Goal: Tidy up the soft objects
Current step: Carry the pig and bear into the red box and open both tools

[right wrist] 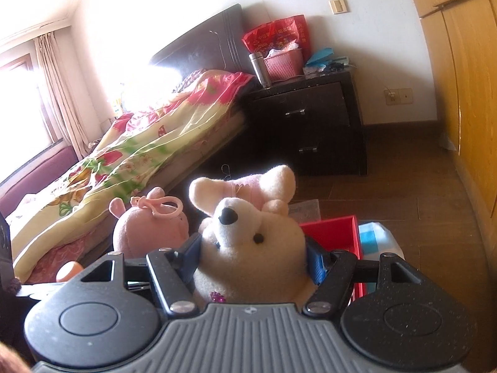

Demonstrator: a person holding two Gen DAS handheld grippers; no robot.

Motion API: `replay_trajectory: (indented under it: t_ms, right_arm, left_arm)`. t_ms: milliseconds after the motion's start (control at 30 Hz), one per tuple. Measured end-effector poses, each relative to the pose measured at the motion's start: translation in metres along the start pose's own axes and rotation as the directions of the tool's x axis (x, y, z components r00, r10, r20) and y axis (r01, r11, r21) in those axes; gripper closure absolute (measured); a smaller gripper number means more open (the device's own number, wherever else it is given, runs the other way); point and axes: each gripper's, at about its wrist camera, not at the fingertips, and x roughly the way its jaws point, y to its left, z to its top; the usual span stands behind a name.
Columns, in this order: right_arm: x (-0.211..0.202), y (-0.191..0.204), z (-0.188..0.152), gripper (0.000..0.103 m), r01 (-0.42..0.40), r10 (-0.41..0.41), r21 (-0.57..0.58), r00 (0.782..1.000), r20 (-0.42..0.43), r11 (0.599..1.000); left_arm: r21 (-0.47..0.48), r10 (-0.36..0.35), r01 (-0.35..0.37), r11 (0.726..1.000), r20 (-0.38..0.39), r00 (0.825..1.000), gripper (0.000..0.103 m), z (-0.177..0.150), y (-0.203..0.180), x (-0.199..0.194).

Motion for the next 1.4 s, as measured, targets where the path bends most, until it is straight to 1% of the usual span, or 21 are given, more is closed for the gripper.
replay_trajectory:
  t_ms: [67, 167, 233, 333, 433, 567, 733, 800, 867, 933, 1000, 1033, 1067, 1167, 1233, 1333, 1400]
  right_arm:
    - [0.009, -0.003, 0.002, 0.057, 0.012, -0.012, 0.000, 1.000, 0.001, 1.000]
    - [0.024, -0.006, 0.005, 0.057, 0.026, -0.026, -0.012, 1.000, -0.009, 1.000]
    - [0.035, -0.007, 0.006, 0.057, 0.034, -0.034, -0.030, 0.999, 0.003, 0.999]
    - [0.052, -0.013, 0.006, 0.057, 0.027, -0.027, -0.008, 1.000, -0.004, 1.000]
    - [0.071, -0.021, 0.003, 0.057, 0.036, -0.036, 0.013, 0.999, -0.017, 0.999]
    - [0.093, -0.039, -0.003, 0.057, 0.060, -0.057, 0.053, 0.997, -0.045, 0.997]
    - [0.117, -0.057, -0.014, 0.057, 0.104, -0.099, 0.052, 0.990, -0.099, 0.993]
    - [0.123, -0.062, -0.018, 0.056, 0.118, -0.111, 0.061, 0.987, -0.113, 0.991]
    - [0.129, -0.065, -0.020, 0.054, 0.125, -0.116, 0.059, 0.984, -0.132, 0.990]
    - [0.133, -0.067, -0.023, 0.053, 0.134, -0.125, 0.051, 0.980, -0.155, 0.990]
    - [0.135, -0.067, -0.025, 0.050, 0.146, -0.135, 0.050, 0.976, -0.173, 0.988]
    - [0.136, -0.066, -0.025, 0.048, 0.150, -0.139, 0.049, 0.974, -0.179, 0.988]
    - [0.136, -0.065, -0.026, 0.047, 0.147, -0.137, 0.042, 0.973, -0.185, 0.988]
    - [0.133, -0.062, -0.026, 0.046, 0.154, -0.145, 0.037, 0.974, -0.175, 0.987]
    - [0.132, -0.062, -0.024, 0.044, 0.148, -0.137, 0.048, 0.974, -0.182, 0.988]
    - [0.125, -0.060, -0.024, 0.044, 0.134, -0.122, 0.052, 0.974, -0.192, 0.990]
    - [0.116, -0.056, -0.023, 0.044, 0.125, -0.111, 0.063, 0.976, -0.189, 0.990]
  left_arm:
    - [0.014, 0.020, -0.020, 1.000, 0.015, 1.000, 0.033, 0.003, -0.001, 0.009]
    - [0.009, 0.009, -0.009, 1.000, 0.009, 1.000, 0.033, 0.004, 0.002, 0.023]
    - [0.008, 0.011, -0.011, 1.000, 0.006, 1.000, 0.033, 0.005, 0.004, 0.033]
    - [0.030, 0.060, -0.060, 0.998, 0.001, 0.998, 0.033, 0.010, 0.008, 0.051]
    - [0.040, 0.083, -0.083, 0.996, -0.017, 0.996, 0.033, 0.015, 0.014, 0.068]
    - [0.081, 0.121, -0.116, 0.990, -0.061, 0.991, 0.033, 0.018, 0.017, 0.094]
    - [0.037, 0.146, -0.143, 0.989, -0.091, 0.985, 0.033, 0.017, 0.031, 0.110]
    - [0.042, 0.160, -0.157, 0.987, -0.103, 0.982, 0.033, 0.016, 0.033, 0.114]
    - [0.057, 0.163, -0.157, 0.986, -0.112, 0.980, 0.033, 0.016, 0.031, 0.116]
    - [0.054, 0.158, -0.153, 0.987, -0.111, 0.981, 0.032, 0.016, 0.030, 0.113]
    - [0.042, 0.154, -0.150, 0.988, -0.115, 0.981, 0.029, 0.017, 0.031, 0.112]
    - [0.034, 0.150, -0.147, 0.989, -0.121, 0.981, 0.025, 0.017, 0.032, 0.111]
    - [0.030, 0.145, -0.143, 0.989, -0.118, 0.982, 0.024, 0.019, 0.033, 0.111]
    - [0.050, 0.173, -0.169, 0.984, -0.107, 0.979, 0.021, 0.021, 0.031, 0.105]
    - [0.047, 0.178, -0.174, 0.984, -0.108, 0.978, 0.020, 0.020, 0.032, 0.098]
    - [0.009, 0.142, -0.142, 0.990, -0.122, 0.982, 0.020, 0.012, 0.037, 0.080]
    - [-0.019, 0.109, -0.113, 0.993, -0.142, 0.984, 0.020, 0.000, 0.039, 0.066]
